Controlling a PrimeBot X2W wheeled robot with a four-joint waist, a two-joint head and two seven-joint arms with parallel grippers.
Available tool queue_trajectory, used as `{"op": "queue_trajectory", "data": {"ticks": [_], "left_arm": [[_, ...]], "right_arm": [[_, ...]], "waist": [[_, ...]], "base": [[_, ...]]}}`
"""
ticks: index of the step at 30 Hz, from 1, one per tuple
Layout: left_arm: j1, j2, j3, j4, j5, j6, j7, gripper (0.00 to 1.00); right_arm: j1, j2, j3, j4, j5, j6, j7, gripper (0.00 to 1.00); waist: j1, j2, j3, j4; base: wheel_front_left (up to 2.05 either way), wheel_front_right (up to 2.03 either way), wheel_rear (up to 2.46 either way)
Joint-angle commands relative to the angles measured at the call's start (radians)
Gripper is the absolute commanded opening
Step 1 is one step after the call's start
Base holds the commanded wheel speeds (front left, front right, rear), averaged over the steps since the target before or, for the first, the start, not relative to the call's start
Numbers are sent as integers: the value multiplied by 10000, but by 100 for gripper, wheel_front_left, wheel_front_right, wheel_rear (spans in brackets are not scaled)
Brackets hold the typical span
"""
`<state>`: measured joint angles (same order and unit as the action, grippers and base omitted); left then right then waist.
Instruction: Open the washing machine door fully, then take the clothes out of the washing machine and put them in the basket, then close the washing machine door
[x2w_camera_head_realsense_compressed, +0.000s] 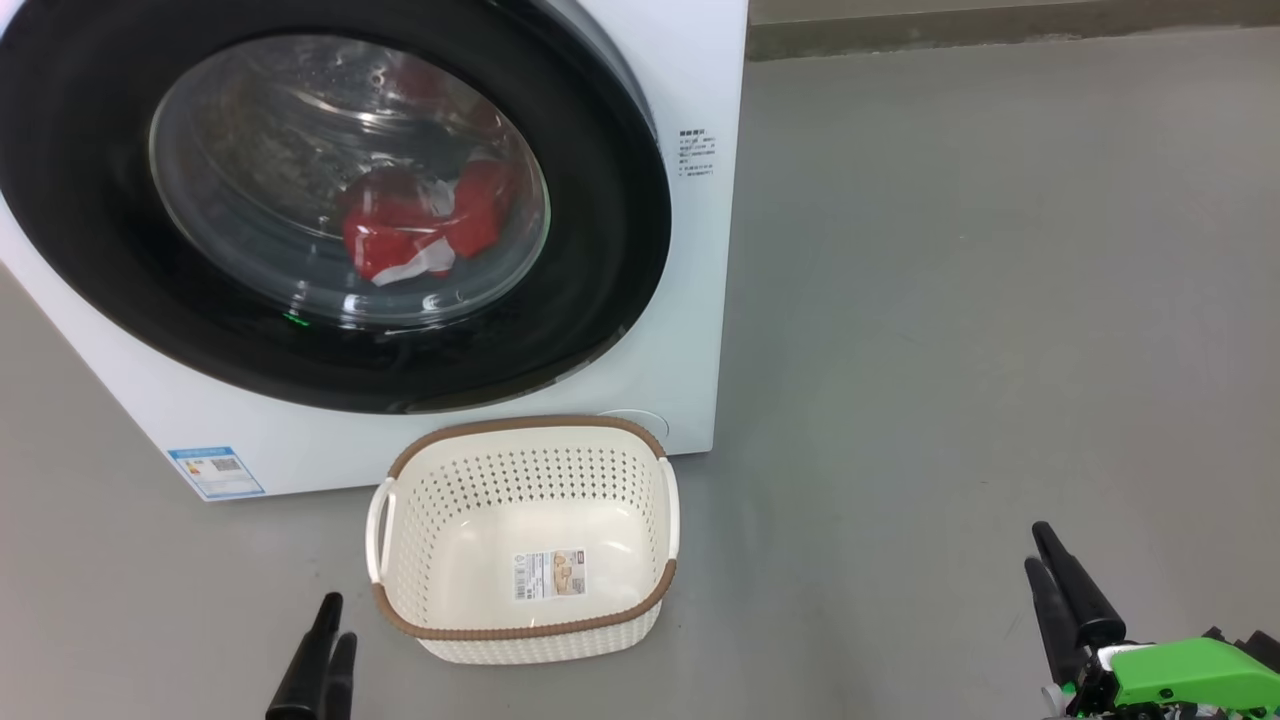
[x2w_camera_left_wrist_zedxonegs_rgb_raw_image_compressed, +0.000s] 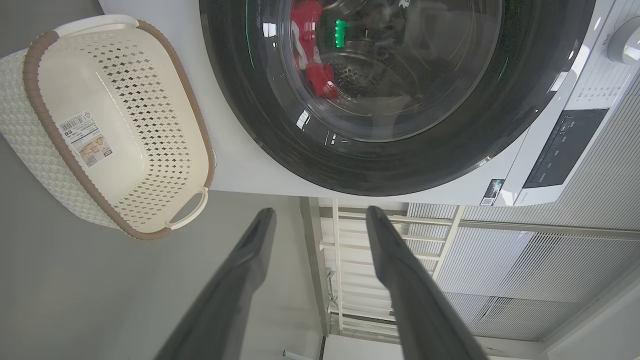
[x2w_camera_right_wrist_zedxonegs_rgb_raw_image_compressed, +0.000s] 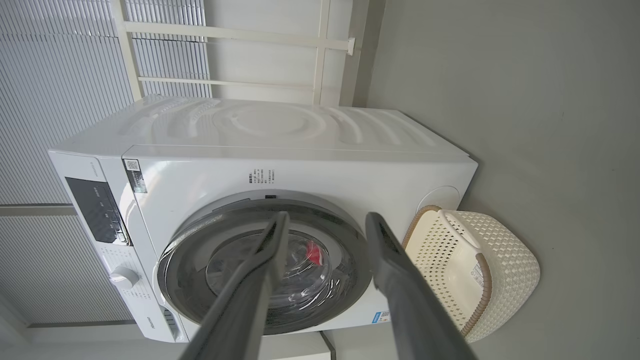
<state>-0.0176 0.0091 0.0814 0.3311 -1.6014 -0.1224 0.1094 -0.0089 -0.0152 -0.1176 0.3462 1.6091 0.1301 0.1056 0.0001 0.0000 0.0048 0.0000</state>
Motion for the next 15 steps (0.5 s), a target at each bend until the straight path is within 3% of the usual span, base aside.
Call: {"op": "queue_trajectory", "data": {"ticks": [1, 5, 15], "left_arm": [[-251, 65, 14, -235, 5, -1, -35, 100], [-271, 79, -45, -290, 37, -4, -134, 100], [-265, 199, -245, -461, 594, -11, -497, 100]], "right_arm": [[-300, -77, -22, -260, -23, 2, -33, 100], [-338, -99, 73, -306, -98, 2, -147, 100], [-409, -208, 391, -397, -731, 2, -493, 100]], "waist": [[1, 0, 0, 0], [21, 0, -31, -5], [1, 0, -67, -31]], "base": [[0, 0, 0], [0, 0, 0], [0, 0, 0]]}}
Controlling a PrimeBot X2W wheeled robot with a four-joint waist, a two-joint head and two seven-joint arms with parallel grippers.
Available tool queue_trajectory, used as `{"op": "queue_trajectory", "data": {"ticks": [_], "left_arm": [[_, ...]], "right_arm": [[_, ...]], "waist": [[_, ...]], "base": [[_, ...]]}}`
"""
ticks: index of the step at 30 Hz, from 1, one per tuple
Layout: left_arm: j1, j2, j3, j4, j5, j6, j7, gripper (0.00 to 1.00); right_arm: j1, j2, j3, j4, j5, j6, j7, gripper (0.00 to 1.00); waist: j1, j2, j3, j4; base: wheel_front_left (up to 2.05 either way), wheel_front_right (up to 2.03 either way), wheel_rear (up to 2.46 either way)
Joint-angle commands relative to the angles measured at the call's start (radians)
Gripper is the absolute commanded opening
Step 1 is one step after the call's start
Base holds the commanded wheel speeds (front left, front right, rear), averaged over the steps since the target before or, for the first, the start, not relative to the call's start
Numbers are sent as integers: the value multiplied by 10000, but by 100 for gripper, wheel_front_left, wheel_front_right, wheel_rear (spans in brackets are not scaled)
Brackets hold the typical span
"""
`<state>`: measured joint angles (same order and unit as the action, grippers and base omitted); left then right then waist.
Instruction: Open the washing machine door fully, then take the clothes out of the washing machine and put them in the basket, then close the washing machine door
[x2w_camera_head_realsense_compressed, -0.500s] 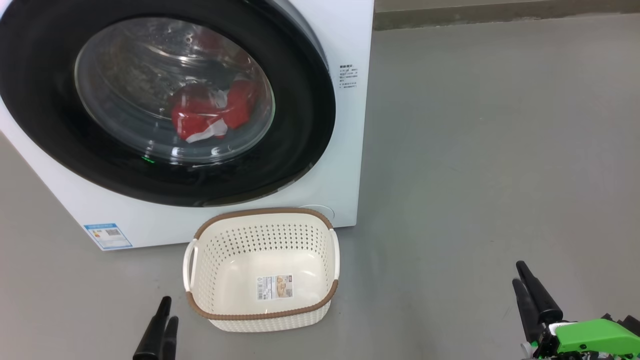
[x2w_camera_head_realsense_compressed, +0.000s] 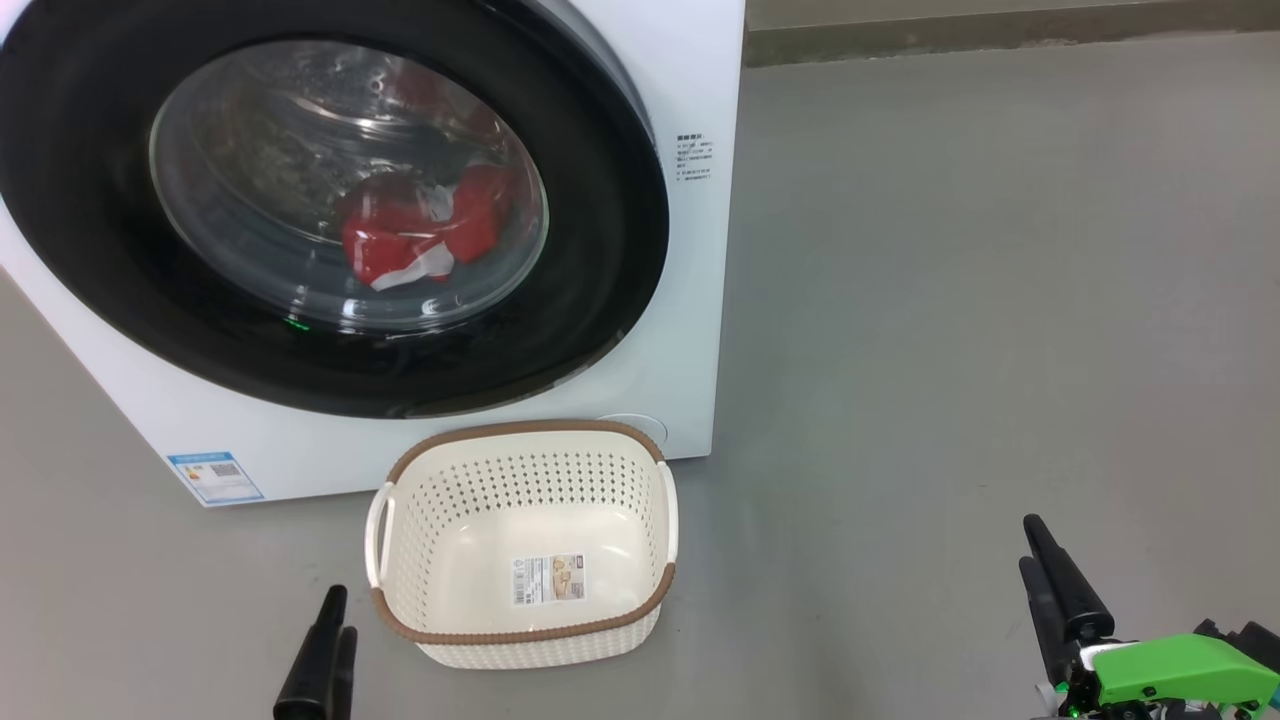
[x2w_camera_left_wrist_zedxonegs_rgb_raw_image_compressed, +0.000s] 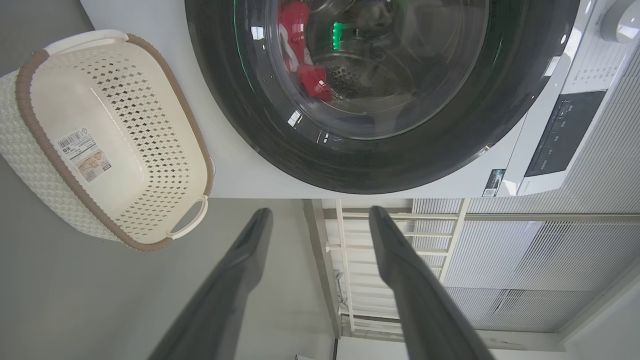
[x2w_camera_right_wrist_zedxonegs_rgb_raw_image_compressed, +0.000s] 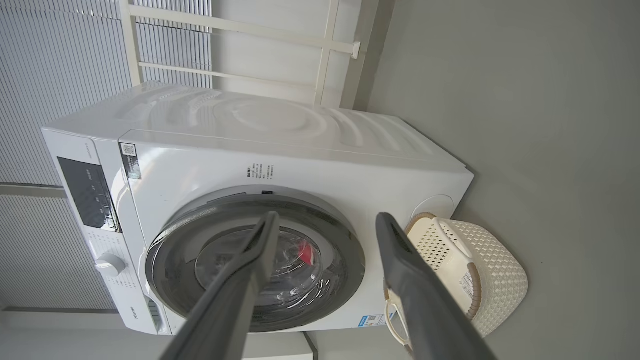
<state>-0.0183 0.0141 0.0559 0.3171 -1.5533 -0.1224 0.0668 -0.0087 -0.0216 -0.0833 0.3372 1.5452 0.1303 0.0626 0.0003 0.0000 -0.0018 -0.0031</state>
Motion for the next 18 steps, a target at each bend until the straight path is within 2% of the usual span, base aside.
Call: {"op": "queue_trajectory", "data": {"ticks": [1, 18], "left_arm": [[-260, 148, 13, -346, 210, -12, -101, 100], [-305, 135, -49, -700, 2387, -23, -606, 100]], "right_arm": [[-419, -148, 71, -316, -186, 1, -92, 100], [-610, -181, 375, -435, -2435, 1, -591, 100]], "waist": [[-1, 0, -3, -2], [-2, 0, -8, -25]], "base": [[0, 0, 0], [0, 0, 0]]}}
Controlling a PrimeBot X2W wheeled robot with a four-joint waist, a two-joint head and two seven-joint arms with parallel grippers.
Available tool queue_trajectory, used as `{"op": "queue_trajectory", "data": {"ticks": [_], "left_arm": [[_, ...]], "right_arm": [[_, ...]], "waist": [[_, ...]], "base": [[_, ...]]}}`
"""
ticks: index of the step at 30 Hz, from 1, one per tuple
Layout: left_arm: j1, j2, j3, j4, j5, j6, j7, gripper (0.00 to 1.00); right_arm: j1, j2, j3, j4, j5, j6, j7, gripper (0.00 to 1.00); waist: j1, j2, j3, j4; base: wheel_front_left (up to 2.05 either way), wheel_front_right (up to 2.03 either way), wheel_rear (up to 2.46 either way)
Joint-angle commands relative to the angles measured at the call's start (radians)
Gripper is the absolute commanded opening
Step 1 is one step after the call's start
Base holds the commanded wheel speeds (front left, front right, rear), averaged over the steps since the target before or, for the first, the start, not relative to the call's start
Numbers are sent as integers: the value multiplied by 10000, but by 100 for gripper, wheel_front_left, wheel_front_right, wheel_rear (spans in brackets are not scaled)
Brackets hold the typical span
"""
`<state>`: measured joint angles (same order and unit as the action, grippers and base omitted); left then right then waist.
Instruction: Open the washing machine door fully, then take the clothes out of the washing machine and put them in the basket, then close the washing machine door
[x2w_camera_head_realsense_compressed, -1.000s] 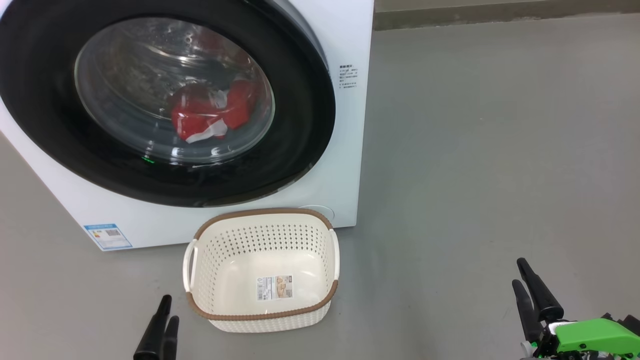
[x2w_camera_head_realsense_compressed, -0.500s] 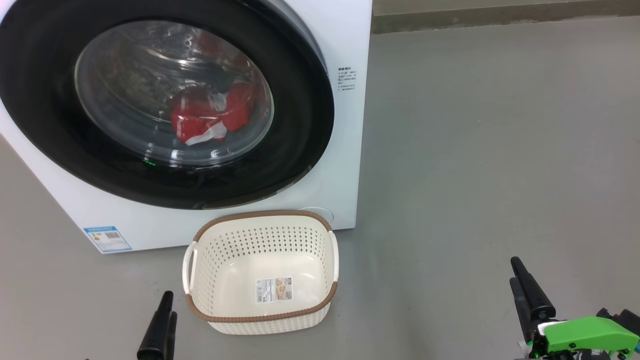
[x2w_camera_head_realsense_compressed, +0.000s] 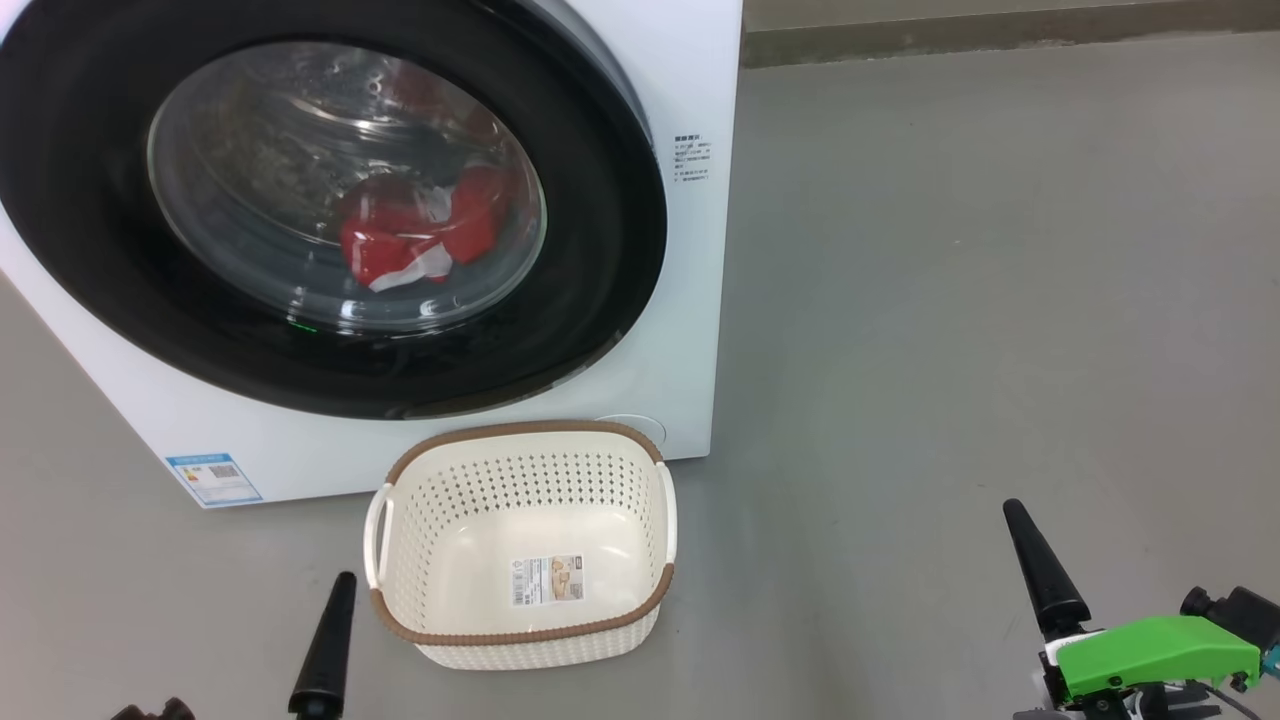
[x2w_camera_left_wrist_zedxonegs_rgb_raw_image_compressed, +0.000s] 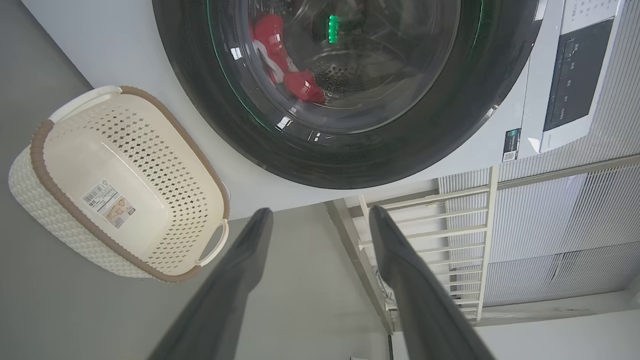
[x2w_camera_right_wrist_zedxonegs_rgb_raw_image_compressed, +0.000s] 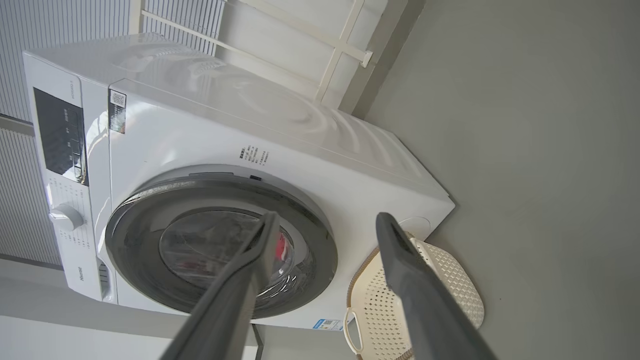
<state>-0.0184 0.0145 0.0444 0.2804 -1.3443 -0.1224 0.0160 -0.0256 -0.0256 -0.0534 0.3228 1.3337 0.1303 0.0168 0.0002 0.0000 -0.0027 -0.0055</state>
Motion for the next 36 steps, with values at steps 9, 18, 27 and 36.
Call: {"op": "queue_trajectory", "data": {"ticks": [9, 18, 27, 36], "left_arm": [[-284, 139, 82, -544, 1631, -29, -365, 100], [-312, 154, 146, -731, 2772, -34, -602, 100], [-348, 178, 196, -846, 3791, -40, -870, 100], [-368, 203, 229, -921, 4965, 24, -1137, 100]], "right_arm": [[-515, -154, 298, -365, -1839, 1, -398, 100], [-566, -131, 421, -532, -2905, 2, -632, 100], [-654, -182, 624, -643, -4048, 2, -897, 100], [-735, -209, 790, -734, -5138, 2, -1162, 100]], "waist": [[-1, 0, 16, -27], [-1, 0, 33, -47], [-1, 0, 29, -62], [-2, 0, -8, -65]], "base": [[0, 0, 0], [0, 0, 0], [0, 0, 0], [0, 0, 0]]}}
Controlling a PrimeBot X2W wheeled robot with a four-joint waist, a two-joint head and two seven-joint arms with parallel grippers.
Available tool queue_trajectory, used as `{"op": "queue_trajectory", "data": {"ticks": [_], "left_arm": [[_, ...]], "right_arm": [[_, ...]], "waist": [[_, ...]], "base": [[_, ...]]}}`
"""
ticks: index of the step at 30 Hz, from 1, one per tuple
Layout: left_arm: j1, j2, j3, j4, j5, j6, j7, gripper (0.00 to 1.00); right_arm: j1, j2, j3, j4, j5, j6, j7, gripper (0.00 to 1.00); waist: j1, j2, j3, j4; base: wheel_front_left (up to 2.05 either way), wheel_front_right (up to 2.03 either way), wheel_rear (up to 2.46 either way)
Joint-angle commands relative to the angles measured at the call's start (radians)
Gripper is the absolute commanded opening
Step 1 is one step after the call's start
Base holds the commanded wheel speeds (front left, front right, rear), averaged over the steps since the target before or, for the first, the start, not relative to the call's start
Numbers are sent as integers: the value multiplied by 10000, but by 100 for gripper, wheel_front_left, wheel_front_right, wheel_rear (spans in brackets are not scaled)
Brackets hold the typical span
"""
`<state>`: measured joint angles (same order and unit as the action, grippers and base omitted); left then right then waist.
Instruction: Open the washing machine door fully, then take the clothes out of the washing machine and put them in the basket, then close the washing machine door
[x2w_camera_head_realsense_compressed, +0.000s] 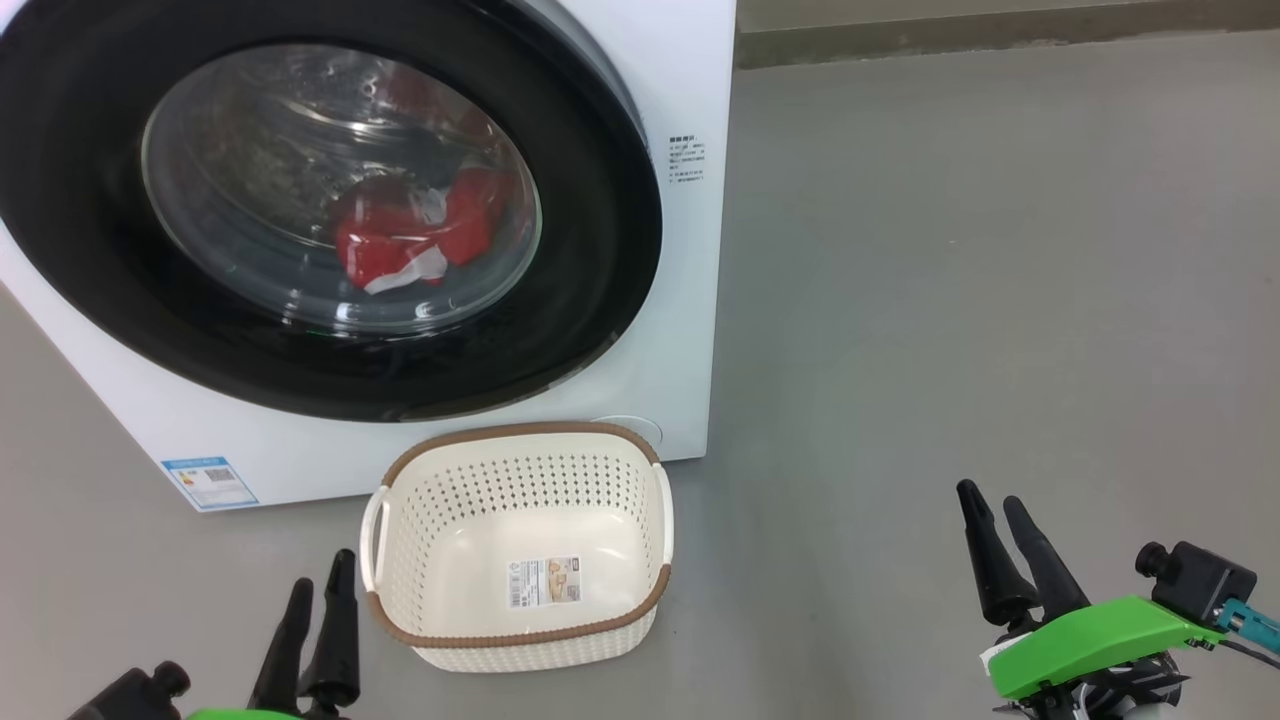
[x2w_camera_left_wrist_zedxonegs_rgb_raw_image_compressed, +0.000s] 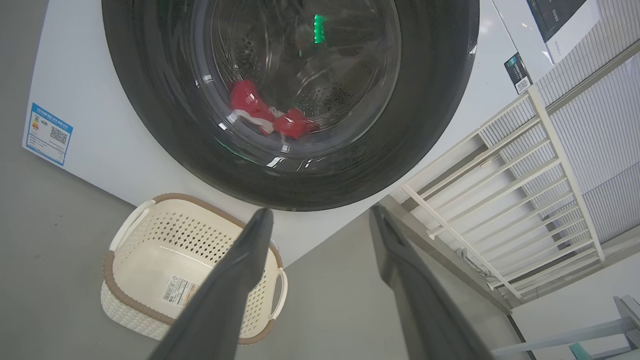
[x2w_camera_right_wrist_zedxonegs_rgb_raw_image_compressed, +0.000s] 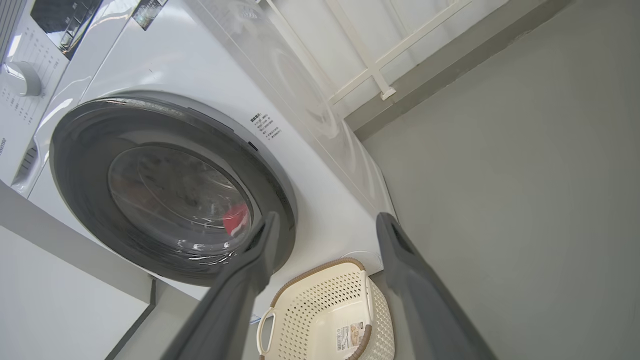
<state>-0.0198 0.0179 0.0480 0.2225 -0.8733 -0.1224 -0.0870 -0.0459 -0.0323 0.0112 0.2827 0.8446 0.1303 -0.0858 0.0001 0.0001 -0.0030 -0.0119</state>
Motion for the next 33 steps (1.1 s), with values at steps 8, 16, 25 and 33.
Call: {"op": "queue_trajectory", "data": {"ticks": [8, 16, 25, 33], "left_arm": [[-338, 191, 162, -453, 1420, 118, -344, 100], [-307, 213, 182, -676, 2527, 263, -583, 100], [-266, 235, 173, -779, 3514, 433, -820, 100], [-229, 261, 159, -854, 4613, 478, -1088, 100]], "right_arm": [[-574, -166, 320, -431, -1173, 3, -370, 100], [-593, -199, 488, -522, -2135, 3, -607, 100], [-640, -239, 677, -606, -3028, 3, -841, 100], [-650, -269, 867, -707, -4062, 3, -1106, 100]], "waist": [[-1, -1, -77, -13], [-1, -1, -139, -21], [-1, -1, -200, -38], [-1, -1, -228, -40]], "base": [[0, 0, 0], [0, 0, 0], [0, 0, 0], [0, 0, 0]]}}
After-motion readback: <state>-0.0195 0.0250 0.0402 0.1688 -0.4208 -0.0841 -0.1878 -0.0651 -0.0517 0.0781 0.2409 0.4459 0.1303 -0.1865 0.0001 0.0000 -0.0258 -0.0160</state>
